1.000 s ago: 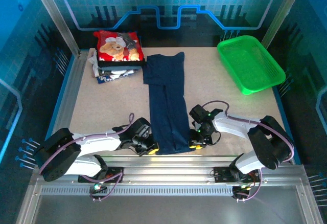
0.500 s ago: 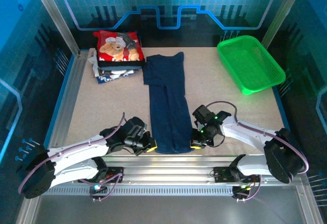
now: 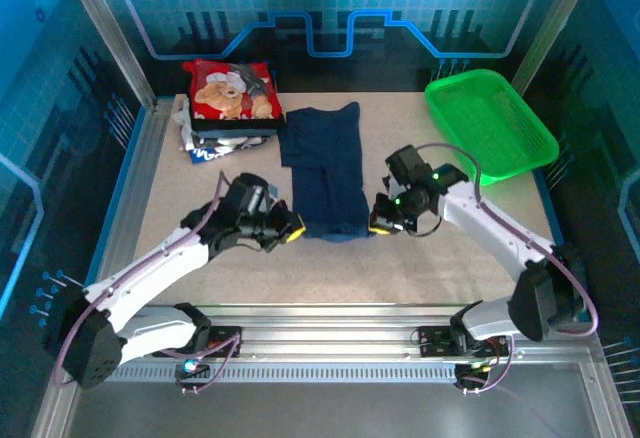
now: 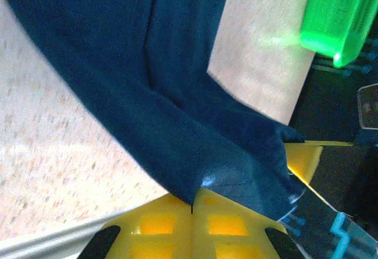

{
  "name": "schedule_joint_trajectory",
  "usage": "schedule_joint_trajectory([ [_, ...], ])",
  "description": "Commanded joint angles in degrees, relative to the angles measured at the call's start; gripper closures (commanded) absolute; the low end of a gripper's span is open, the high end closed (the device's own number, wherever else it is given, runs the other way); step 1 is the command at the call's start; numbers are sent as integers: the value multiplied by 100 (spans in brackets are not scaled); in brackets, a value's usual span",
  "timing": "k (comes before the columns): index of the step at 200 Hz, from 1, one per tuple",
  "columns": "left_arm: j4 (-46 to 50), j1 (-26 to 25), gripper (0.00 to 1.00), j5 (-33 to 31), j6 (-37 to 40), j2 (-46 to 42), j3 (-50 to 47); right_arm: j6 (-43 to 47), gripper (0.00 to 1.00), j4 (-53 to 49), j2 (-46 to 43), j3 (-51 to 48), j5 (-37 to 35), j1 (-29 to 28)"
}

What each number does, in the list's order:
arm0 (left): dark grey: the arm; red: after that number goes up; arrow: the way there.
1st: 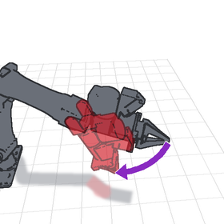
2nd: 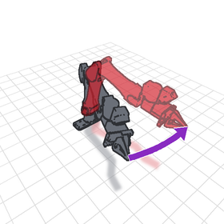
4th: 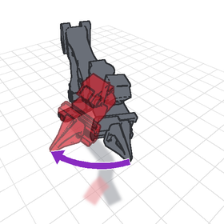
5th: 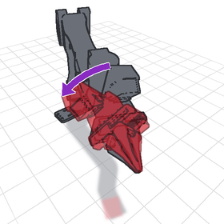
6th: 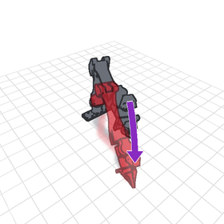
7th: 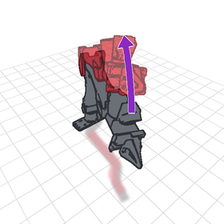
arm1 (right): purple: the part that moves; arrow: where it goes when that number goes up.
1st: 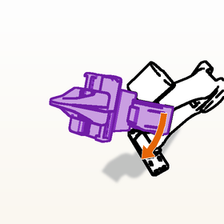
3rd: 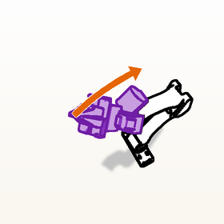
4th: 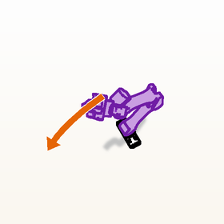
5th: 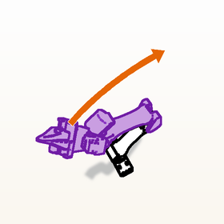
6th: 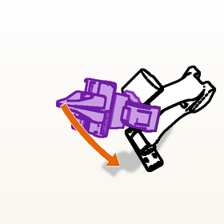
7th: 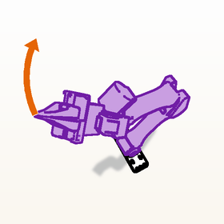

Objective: Fold and stack the t-shirts

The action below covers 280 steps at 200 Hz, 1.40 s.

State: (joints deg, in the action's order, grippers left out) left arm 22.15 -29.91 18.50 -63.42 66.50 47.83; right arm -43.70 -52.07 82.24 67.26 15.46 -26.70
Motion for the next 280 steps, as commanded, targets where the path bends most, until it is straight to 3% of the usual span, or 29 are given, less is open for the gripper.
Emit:
schedule_joint_trajectory([
  [1,401,491,100,382,807,576,673,630,100,-363,619,694,69,382],
  [32,392,1120,100,609,1237,1506,1455,978,100,-533,1606,1751,88,730],
  [79,479,1651,100,739,1677,2627,2425,1315,100,-830,2901,3243,115,1017],
  [207,448,2248,100,799,2026,4932,4170,1285,97,-1516,5882,6602,170,1284],
  [215,457,2268,100,800,2023,5137,4345,1185,94,-1523,6114,6890,264,1318],
  [223,405,2295,97,813,1944,5348,4560,1083,85,-1501,6372,7258,407,1383],
  [234,362,2335,87,886,1763,5635,4947,717,75,-1387,6711,7895,608,1499],
  [244,374,2341,68,888,1617,5789,5394,298,66,-945,6910,8392,1179,1616],
  [248,317,2342,65,923,1549,5805,5561,90,60,-718,6948,8552,1362,1662],
  [262,217,2349,56,956,1327,5729,6167,-485,51,-78,6849,9100,1619,1841],
  [280,248,2365,47,627,1353,5304,6743,-569,28,336,6172,9138,1596,1997],
])
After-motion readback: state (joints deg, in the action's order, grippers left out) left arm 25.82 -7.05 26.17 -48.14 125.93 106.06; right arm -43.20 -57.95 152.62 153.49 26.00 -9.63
